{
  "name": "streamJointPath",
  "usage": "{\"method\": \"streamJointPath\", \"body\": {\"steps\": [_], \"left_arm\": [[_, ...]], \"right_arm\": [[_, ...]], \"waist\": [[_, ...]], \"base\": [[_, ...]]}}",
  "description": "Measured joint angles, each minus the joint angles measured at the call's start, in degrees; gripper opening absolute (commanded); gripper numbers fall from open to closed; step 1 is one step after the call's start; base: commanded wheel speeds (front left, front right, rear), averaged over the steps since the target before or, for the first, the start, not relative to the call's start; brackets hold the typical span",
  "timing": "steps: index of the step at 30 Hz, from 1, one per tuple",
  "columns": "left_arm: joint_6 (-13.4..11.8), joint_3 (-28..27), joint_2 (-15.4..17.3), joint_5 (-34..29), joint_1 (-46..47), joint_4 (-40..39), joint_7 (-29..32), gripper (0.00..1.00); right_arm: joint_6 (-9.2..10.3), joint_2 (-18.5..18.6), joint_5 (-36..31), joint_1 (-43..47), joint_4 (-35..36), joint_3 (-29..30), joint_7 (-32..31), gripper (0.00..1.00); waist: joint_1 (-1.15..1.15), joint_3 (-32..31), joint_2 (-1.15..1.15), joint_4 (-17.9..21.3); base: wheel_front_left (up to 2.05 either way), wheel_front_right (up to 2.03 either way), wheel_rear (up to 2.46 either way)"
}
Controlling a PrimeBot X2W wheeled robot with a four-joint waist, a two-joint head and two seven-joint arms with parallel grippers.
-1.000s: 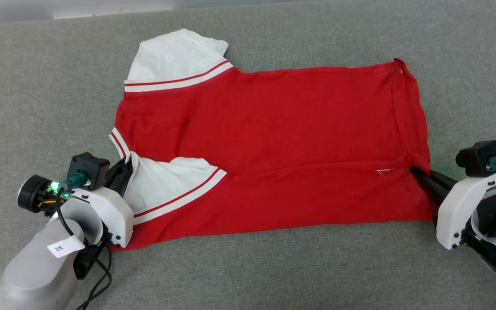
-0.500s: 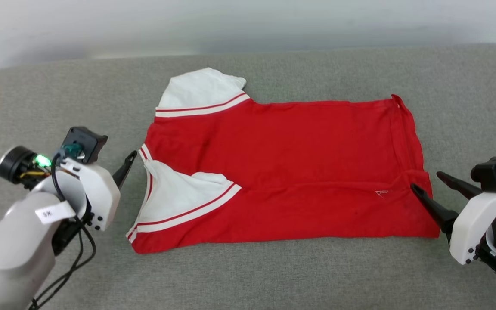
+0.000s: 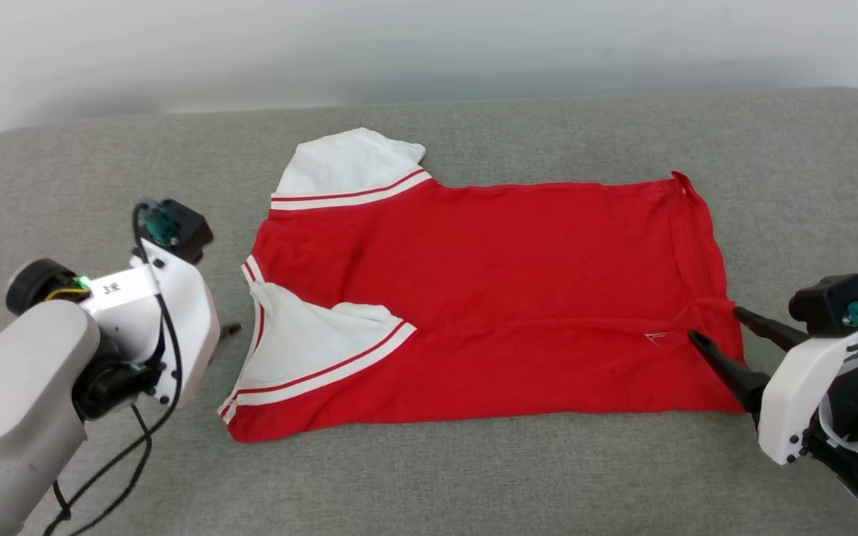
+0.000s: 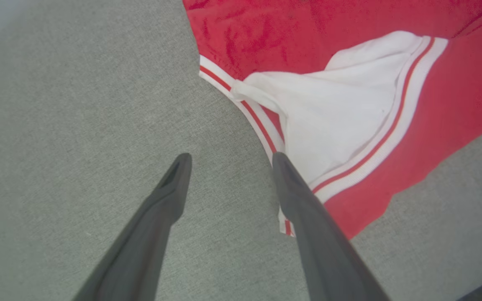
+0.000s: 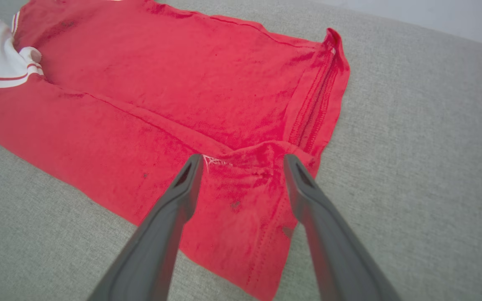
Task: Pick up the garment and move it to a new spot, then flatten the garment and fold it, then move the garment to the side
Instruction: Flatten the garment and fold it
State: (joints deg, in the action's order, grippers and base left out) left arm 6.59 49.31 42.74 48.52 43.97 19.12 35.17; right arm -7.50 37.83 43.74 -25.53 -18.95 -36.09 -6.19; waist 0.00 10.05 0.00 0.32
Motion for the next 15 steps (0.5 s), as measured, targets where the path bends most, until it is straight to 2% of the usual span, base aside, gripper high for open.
{"method": "streamJointPath", "body": {"steps": [7, 15], "left_arm": [[0.3, 1.9, 1.0, 5.2, -1.8, -0.8, 8.7, 1.00], [0.3, 3.2, 0.9, 7.7, -4.5, 1.7, 11.0, 1.00]], "right_arm": [[0.00, -0.4, -0.4, 0.0, 0.6, 0.6, -1.7, 1.00], [0.00, -1.2, -0.5, -1.3, 1.0, 0.6, -2.9, 1.00]], "waist": [[0.00, 1.4, 0.00, 1.5], [0.00, 3.8, 0.00, 3.2]], "base": [[0.00, 0.00, 0.00], [0.00, 0.00, 0.00]]}}
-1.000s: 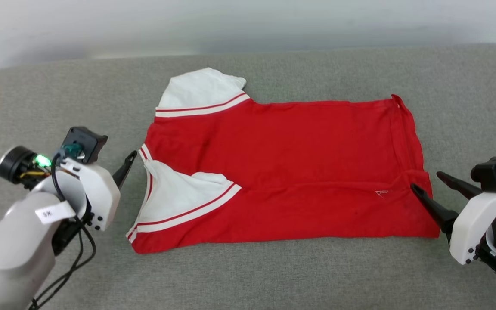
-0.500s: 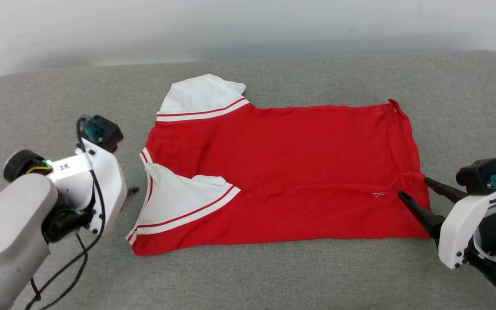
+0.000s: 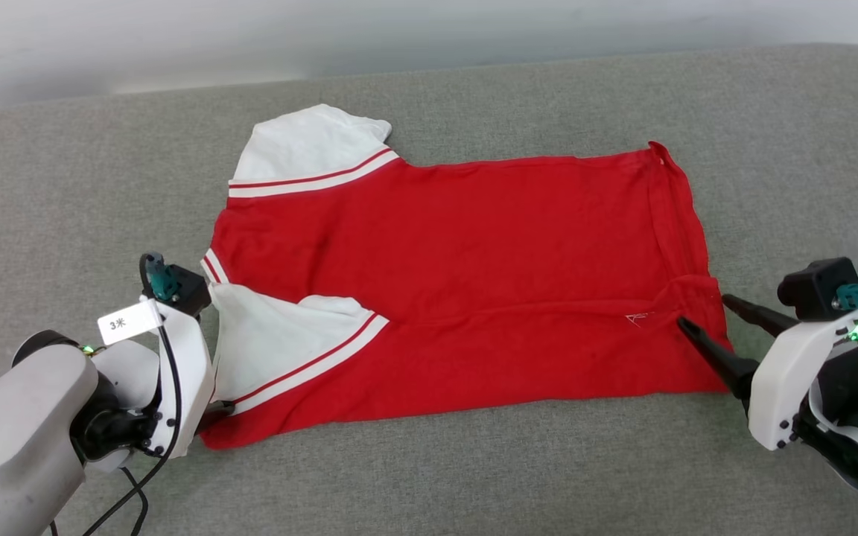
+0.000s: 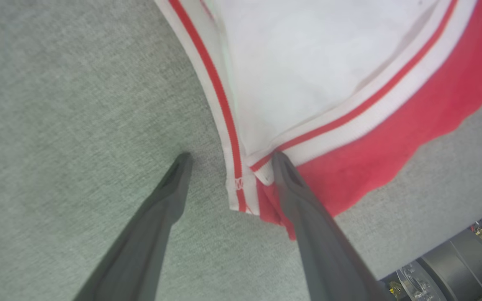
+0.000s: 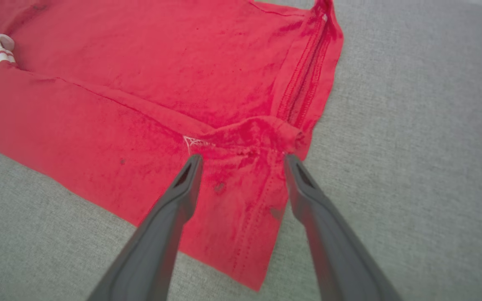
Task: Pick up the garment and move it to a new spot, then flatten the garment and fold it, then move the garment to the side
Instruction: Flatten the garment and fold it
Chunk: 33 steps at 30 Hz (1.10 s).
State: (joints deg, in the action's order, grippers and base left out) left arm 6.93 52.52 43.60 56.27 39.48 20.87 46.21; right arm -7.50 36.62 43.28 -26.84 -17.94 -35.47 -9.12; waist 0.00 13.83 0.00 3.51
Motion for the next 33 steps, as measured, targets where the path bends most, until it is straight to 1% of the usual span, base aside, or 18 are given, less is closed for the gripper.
{"method": "streamJointPath", "body": {"steps": [4, 5, 6, 9, 11, 14, 16, 20, 22, 25, 26, 29, 33], "left_arm": [[0.1, 0.6, -0.1, 0.8, -0.2, 0.4, 0.0, 1.00], [0.1, 0.8, -0.1, 0.9, -0.2, 0.5, 0.0, 0.45], [0.1, 0.9, -0.1, 1.0, -0.2, 0.5, -0.3, 0.00], [0.3, 1.5, -0.5, 2.1, -0.3, 0.7, -0.5, 0.00], [0.4, 2.1, -0.7, 2.4, -0.7, 0.4, -1.0, 0.00], [0.4, 2.8, -0.2, 2.6, -0.8, -0.4, -2.5, 0.00], [0.4, 3.2, 0.6, 2.8, -0.8, -1.5, -3.6, 0.00], [0.4, 3.9, 2.8, 2.6, -0.7, -4.7, -5.5, 0.00], [0.4, 4.1, 3.6, 2.6, -0.4, -6.2, -6.1, 0.00], [0.4, 4.4, 4.4, 2.9, -0.1, -8.2, -6.2, 0.00], [0.4, 4.4, 4.5, 2.9, 0.1, -8.6, -6.3, 0.00], [0.4, 4.4, 4.6, 2.5, 0.9, -9.4, -6.7, 0.00], [0.5, 4.7, 4.5, 1.7, 1.8, -10.0, -7.1, 0.00]], "right_arm": [[0.00, -0.6, 0.0, -0.8, -0.3, -0.1, -0.1, 1.00], [0.00, -0.6, 0.0, -1.1, -0.4, -0.1, -0.3, 1.00], [0.00, -0.6, 0.0, -1.4, -0.4, -0.2, -0.4, 1.00], [0.00, 0.0, 0.0, -2.7, -0.1, -0.6, -1.3, 1.00], [0.00, 1.5, 0.0, -4.2, 0.5, -0.9, -2.4, 1.00], [0.00, 4.1, 0.2, -6.7, 2.1, -1.8, -5.9, 1.00], [0.00, 6.2, 0.8, -8.4, 4.0, -3.3, -9.8, 1.00], [0.00, 10.3, 4.3, -10.9, 7.3, -6.9, -20.8, 1.00], [0.00, 11.7, 6.0, -12.0, 8.0, -7.8, -25.9, 1.00], [0.00, 11.8, 9.7, -12.2, 6.3, -7.8, -32.5, 1.00], [0.00, 11.8, 9.7, -12.2, 5.6, -8.2, -34.0, 1.00], [0.00, 10.2, 10.2, -12.2, 2.6, -7.6, -35.7, 1.00], [0.00, 6.0, 10.0, -12.1, -1.8, -6.7, -34.7, 1.00]], "waist": [[0.00, 0.6, 0.00, 0.6], [0.00, 0.6, 0.00, 0.6], [0.00, 0.5, 0.00, 0.6], [0.00, -0.1, 0.00, 0.5], [0.00, -0.7, 0.00, 0.3], [0.00, -1.8, 0.00, 0.0], [0.00, -2.5, 0.00, -0.3], [0.00, -3.4, 0.00, -0.9], [0.00, -3.6, 0.00, -1.2], [0.00, -3.4, 0.00, -1.6], [0.00, -3.2, 0.00, -1.8], [0.00, -2.3, 0.00, -2.2], [-0.01, -0.6, 0.00, -2.9]], "base": [[0.00, 0.00, 0.00], [0.00, 0.00, 0.00], [0.00, 0.00, 0.00], [0.00, 0.00, 0.00], [0.00, 0.00, 0.00], [0.00, 0.00, 0.00], [0.00, 0.00, 0.00], [0.00, 0.00, 0.00], [0.00, 0.00, 0.00], [0.00, 0.00, 0.00], [0.00, 0.00, 0.00], [0.00, 0.00, 0.00], [0.00, 0.00, 0.00]]}}
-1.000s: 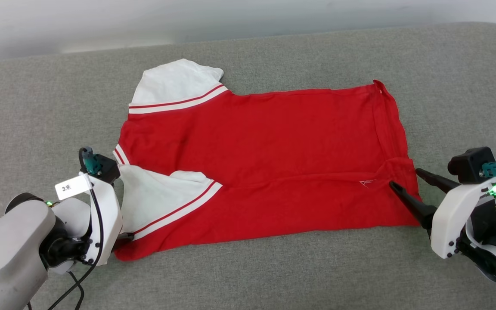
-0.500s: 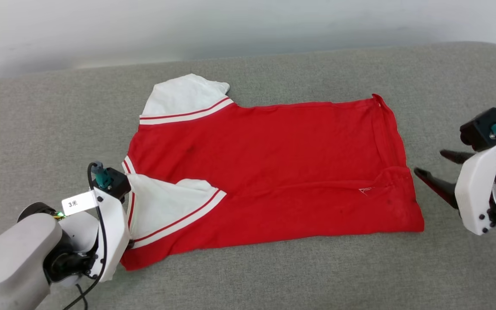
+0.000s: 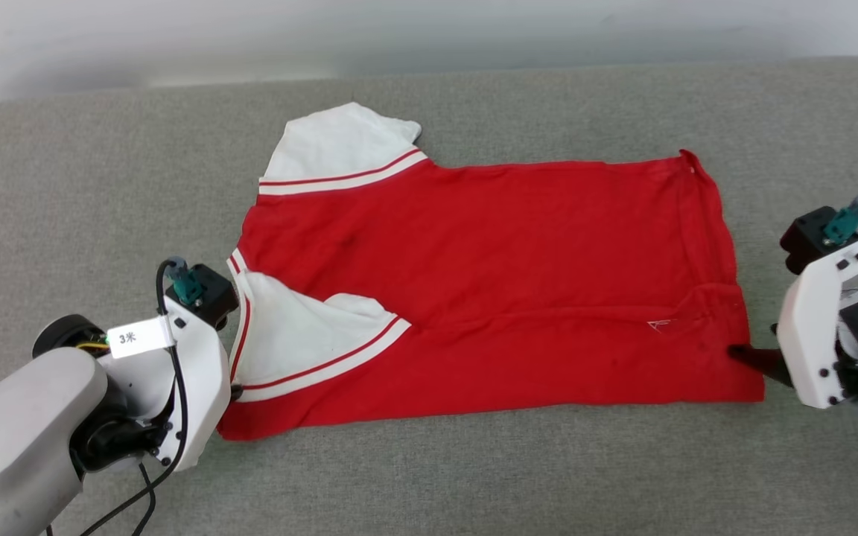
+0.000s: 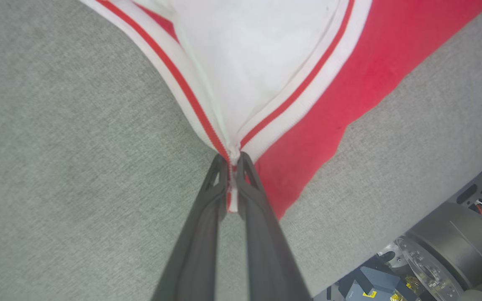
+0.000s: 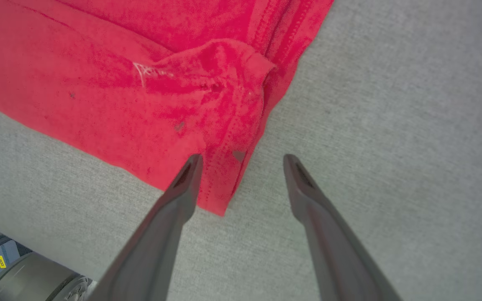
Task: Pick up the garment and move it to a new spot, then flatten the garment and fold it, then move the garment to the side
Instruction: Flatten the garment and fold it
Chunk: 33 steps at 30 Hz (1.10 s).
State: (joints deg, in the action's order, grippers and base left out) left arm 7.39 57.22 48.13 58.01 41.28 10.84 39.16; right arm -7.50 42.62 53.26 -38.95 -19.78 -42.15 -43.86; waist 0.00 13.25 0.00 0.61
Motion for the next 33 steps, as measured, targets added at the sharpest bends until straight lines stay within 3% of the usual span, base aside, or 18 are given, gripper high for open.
{"method": "streamJointPath", "body": {"steps": [6, 12, 13, 14, 20, 33], "left_arm": [[0.0, 0.1, -0.1, -0.9, 1.0, -0.4, -0.3, 0.00], [0.0, 0.1, -0.2, -0.9, 1.2, -0.1, -0.6, 0.00], [0.0, 0.2, -0.2, -0.9, 1.1, 0.1, -0.8, 0.00], [0.0, 0.2, -0.2, -0.9, 1.0, 0.3, -1.0, 0.00], [0.0, 0.3, -0.3, 0.2, -0.7, 1.0, -2.4, 0.00], [-1.2, 2.5, 3.2, 3.1, -9.4, -4.9, -3.3, 0.00]], "right_arm": [[0.00, -4.6, -1.9, 0.7, -6.5, -0.9, 1.8, 1.00], [0.12, -5.4, -1.9, 0.1, -8.5, -3.5, 3.5, 1.00], [0.11, -5.4, -1.9, 0.1, -8.6, -3.8, 4.4, 0.28], [0.11, -5.4, -1.7, 0.0, -8.8, -4.0, 5.1, 0.00], [-0.02, -4.1, -0.2, -0.5, -7.6, -6.2, 9.8, 0.00], [-0.03, 7.4, 5.4, 8.7, 3.9, -8.5, 13.7, 0.00]], "waist": [[0.00, 2.4, 0.00, -1.0], [0.00, 3.3, 0.00, -1.1], [0.00, 3.2, -0.01, -0.9], [0.00, 3.1, 0.00, -0.8], [0.00, 0.1, 0.00, -0.2], [0.00, -7.0, 0.00, -0.3]], "base": [[0.00, 0.00, 0.00], [0.00, 0.00, 0.00], [0.00, 0.00, 0.00], [0.00, 0.00, 0.00], [0.00, 0.00, 0.00], [0.00, 0.00, 0.00]]}}
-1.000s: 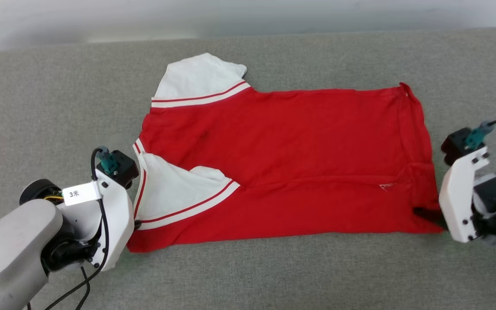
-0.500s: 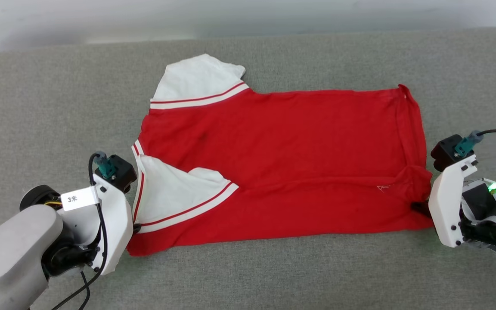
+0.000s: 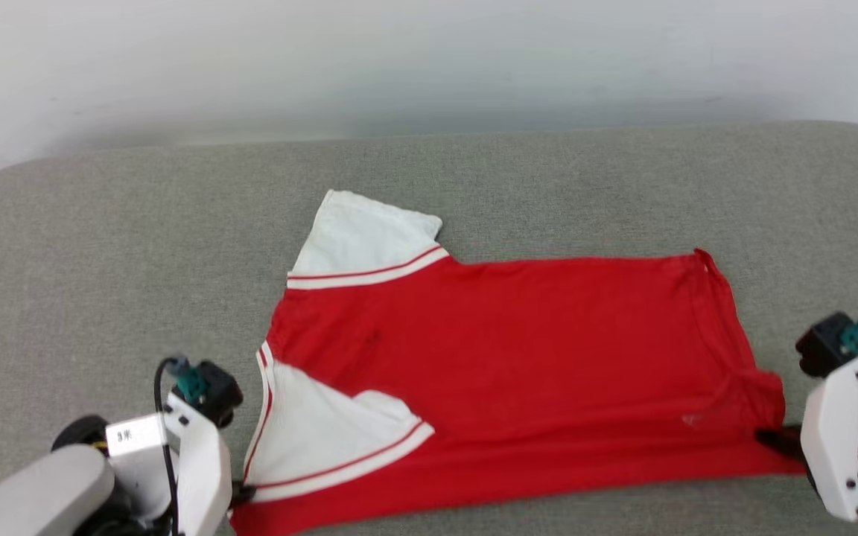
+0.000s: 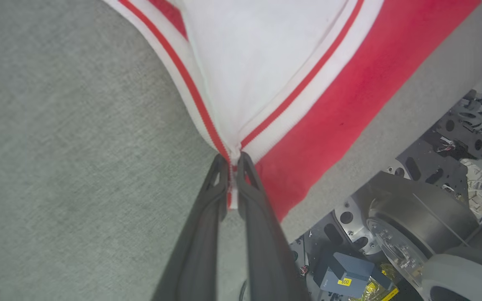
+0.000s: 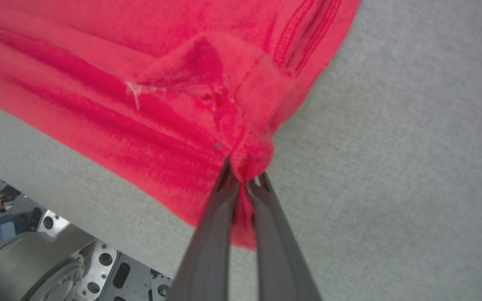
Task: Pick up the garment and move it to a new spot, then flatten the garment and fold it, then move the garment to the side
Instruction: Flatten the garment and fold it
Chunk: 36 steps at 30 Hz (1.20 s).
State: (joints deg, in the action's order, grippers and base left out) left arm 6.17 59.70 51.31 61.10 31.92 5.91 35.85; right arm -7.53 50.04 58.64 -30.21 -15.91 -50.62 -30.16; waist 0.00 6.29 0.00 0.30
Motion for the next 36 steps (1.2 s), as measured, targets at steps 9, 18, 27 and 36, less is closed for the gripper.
{"method": "streamJointPath", "body": {"steps": [9, 18, 27, 36], "left_arm": [[-1.7, 1.4, -0.2, 0.9, -4.7, 0.0, -1.9, 0.00], [-2.7, -0.9, 0.3, -2.2, -2.1, -0.2, -6.4, 1.00], [-6.5, -6.9, 0.6, -8.3, 6.0, -0.3, -14.3, 1.00], [-6.5, -11.3, -1.3, -9.3, 16.7, 5.5, -14.4, 1.00]], "right_arm": [[-0.01, -1.1, 0.4, 7.1, -1.6, 0.7, 1.4, 0.00], [0.02, -2.7, -4.5, 7.6, -0.8, 5.9, 11.3, 1.00], [0.02, -7.7, -13.0, 8.4, -0.9, 20.4, 27.7, 1.00], [0.02, -16.5, -25.2, 14.0, 6.9, 35.3, 34.5, 1.00]], "waist": [[0.00, 0.8, 0.00, 0.4], [0.00, -0.3, 0.00, 0.4], [0.00, -0.4, 0.00, 1.7], [0.00, 4.3, 0.00, 4.5]], "base": [[0.00, 0.00, 0.00], [0.00, 0.00, 0.00], [0.00, 0.00, 0.00], [0.00, 0.00, 0.00]]}}
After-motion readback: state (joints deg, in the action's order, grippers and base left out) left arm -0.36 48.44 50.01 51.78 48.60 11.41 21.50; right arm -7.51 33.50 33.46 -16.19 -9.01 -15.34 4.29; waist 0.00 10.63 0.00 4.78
